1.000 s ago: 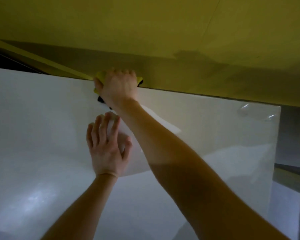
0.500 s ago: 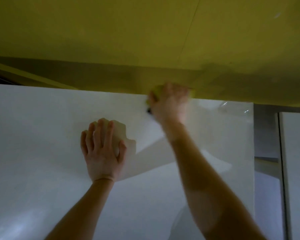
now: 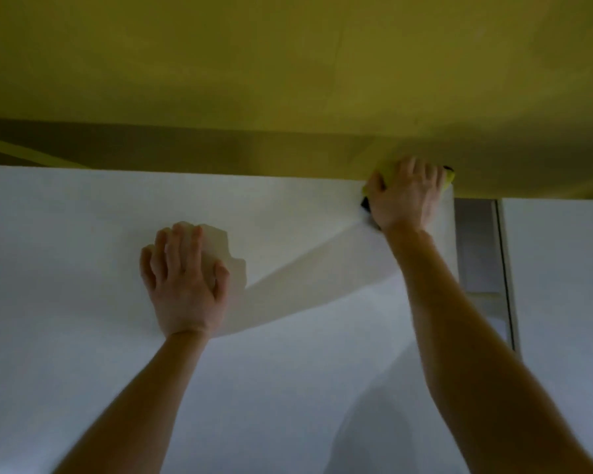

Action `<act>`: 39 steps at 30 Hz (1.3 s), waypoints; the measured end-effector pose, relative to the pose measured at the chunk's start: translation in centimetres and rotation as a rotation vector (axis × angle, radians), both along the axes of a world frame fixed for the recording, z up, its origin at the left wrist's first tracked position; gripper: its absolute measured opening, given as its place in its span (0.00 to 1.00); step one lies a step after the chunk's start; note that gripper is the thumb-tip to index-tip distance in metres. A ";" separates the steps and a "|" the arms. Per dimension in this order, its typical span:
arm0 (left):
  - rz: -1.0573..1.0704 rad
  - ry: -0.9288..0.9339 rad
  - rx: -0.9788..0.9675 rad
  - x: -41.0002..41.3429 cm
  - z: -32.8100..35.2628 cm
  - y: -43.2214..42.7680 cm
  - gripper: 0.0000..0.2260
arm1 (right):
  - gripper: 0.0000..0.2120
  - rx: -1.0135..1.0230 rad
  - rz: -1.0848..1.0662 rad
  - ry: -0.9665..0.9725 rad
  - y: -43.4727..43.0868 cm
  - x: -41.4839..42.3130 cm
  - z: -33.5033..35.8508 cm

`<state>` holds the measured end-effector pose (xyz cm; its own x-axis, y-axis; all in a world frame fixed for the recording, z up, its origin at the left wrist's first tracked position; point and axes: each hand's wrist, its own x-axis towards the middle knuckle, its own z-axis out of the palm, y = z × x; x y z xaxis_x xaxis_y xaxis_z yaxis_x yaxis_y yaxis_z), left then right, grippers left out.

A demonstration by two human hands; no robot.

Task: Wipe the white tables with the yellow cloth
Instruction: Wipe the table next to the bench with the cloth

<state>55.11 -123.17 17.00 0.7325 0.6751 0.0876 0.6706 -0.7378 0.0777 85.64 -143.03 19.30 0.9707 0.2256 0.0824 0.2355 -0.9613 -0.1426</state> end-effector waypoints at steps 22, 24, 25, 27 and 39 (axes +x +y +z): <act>-0.434 -0.102 -0.040 8.8 0.4 -10.5 0.28 | 0.18 0.066 0.225 0.113 -1.8 2.7 0.9; -0.441 -0.110 -0.042 8.9 0.1 -10.5 0.28 | 0.19 0.079 0.381 0.161 1.7 1.0 0.6; -0.436 -0.105 -0.043 8.8 0.1 -10.5 0.28 | 0.20 0.081 0.432 0.180 3.1 0.4 0.4; -0.426 -0.104 -0.052 8.6 0.2 -10.6 0.28 | 0.22 0.136 0.505 0.227 4.1 0.3 0.0; -0.421 -0.097 -0.062 9.0 0.2 -10.6 0.29 | 0.27 0.379 0.077 0.396 -9.5 8.8 -1.2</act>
